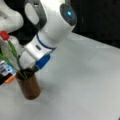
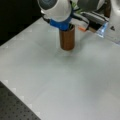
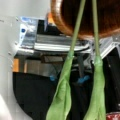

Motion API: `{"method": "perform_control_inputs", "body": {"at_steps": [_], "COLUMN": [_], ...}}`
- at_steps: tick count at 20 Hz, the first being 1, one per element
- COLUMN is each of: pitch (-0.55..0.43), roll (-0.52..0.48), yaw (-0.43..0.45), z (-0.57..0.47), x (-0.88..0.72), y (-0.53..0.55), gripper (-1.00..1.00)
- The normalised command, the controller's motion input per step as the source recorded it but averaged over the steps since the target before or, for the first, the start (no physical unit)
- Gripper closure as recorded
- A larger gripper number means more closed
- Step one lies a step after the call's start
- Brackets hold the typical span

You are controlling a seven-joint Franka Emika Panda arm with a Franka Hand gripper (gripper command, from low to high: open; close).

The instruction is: Flower insertion into a vase

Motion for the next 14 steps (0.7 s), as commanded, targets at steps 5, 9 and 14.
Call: {"method": "perform_control_inputs", "body": {"at_steps": [5,9,14], "pitch": [-0.573,-0.846,-0.698], "roll": [0.167,0.246,0.110], "yaw": [-0.194,-0.206,-0.164], "z": [0.13,-0.01,-0.18], "x": [-0.06,-0.20,-0.32], "y": [0.36,0.48,0.45], "gripper": [-1.00,-1.00,-1.00]}}
